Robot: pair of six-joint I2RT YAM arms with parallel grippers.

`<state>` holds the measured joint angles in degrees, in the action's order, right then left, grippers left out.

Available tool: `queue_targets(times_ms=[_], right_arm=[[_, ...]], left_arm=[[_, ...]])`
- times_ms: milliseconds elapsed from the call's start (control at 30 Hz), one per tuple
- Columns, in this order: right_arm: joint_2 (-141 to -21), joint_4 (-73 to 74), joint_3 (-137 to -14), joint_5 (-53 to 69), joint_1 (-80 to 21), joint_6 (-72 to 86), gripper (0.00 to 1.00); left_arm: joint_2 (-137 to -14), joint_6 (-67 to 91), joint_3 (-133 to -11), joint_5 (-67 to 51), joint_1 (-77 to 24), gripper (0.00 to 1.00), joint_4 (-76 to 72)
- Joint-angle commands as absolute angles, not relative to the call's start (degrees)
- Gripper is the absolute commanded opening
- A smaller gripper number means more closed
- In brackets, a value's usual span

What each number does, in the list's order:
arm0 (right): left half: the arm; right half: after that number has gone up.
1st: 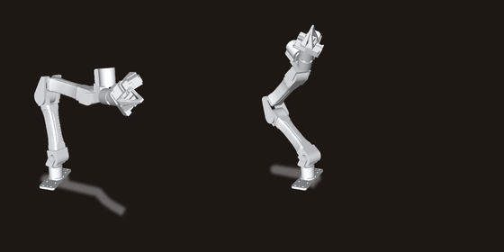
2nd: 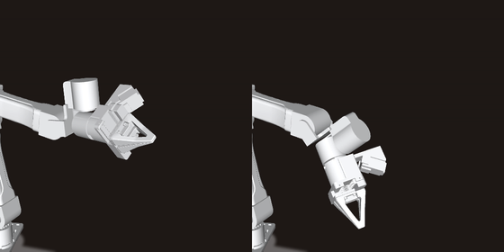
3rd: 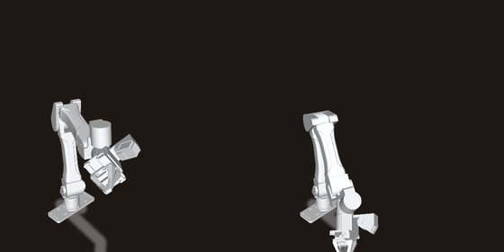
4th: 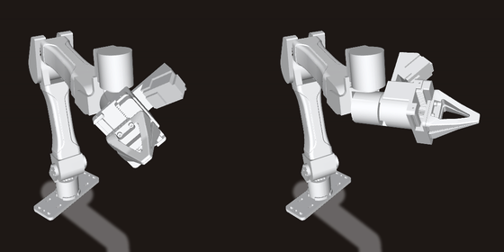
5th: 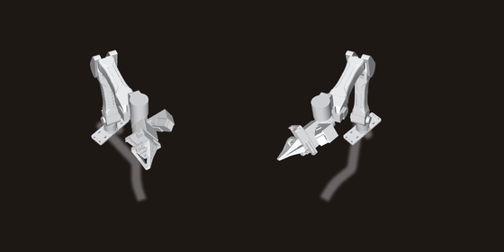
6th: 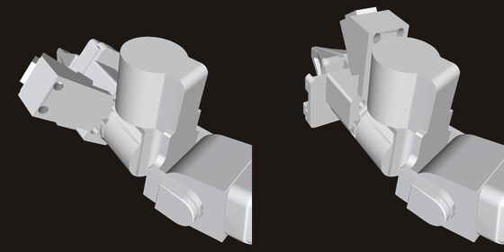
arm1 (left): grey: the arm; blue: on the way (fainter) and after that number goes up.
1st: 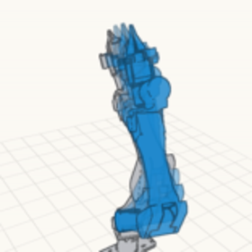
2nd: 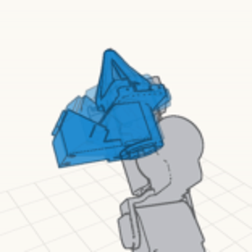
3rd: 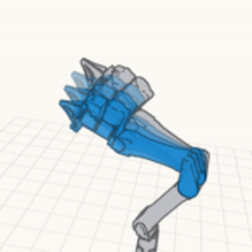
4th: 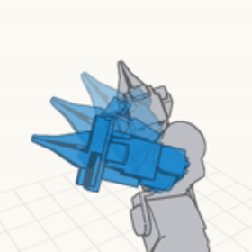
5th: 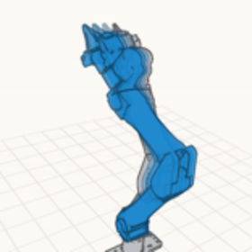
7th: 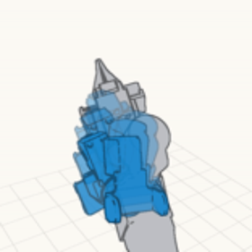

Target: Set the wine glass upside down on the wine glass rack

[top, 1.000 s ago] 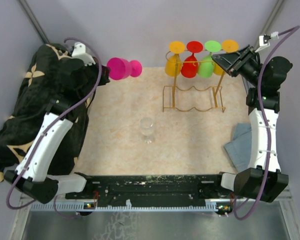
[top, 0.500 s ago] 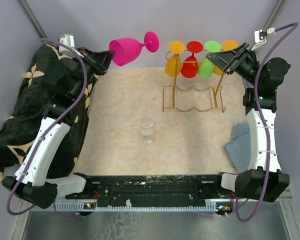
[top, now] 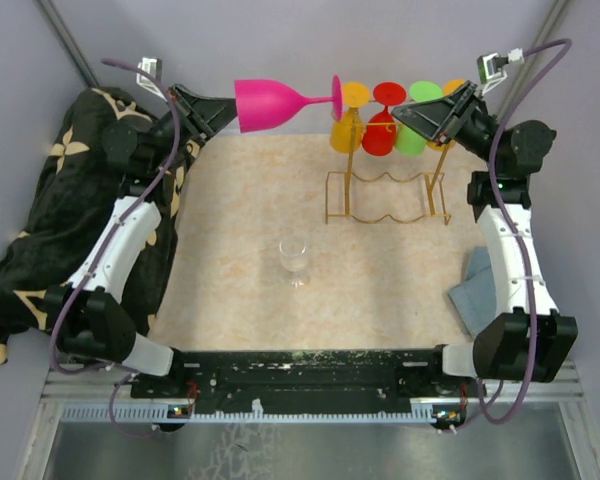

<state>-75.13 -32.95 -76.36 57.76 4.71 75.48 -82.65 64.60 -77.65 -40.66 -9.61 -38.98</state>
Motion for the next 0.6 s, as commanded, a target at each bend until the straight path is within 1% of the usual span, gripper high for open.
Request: queue_targets(times_ms=[0,167,400,567], right_arm=[[-78.51,-51.32,-77.54,60.14,1.55,86.37,0.27],[-81.95,-61.47,-79.51,60.93,0.97,94.19,0.29],[-87.47,-76.54,-83.59,60.36,-1.97,106.5,0.3],[-91.82,-85.59,-87.41,58.99,-5.14,115.34,0.3]], left_arm=[[-86.83,83.2,-80.5,-51.45,-9.67,0.0,-64.27],[-91.51,94.03,-82.2,-52.78,-9.5,0.0,-76.31],[-97.62,108.17,-86.62,-51.35,-9.49,0.0,-90.55],[-101.4,115.34,-90.84,-50.3,-9.58,0.0,-95.86]])
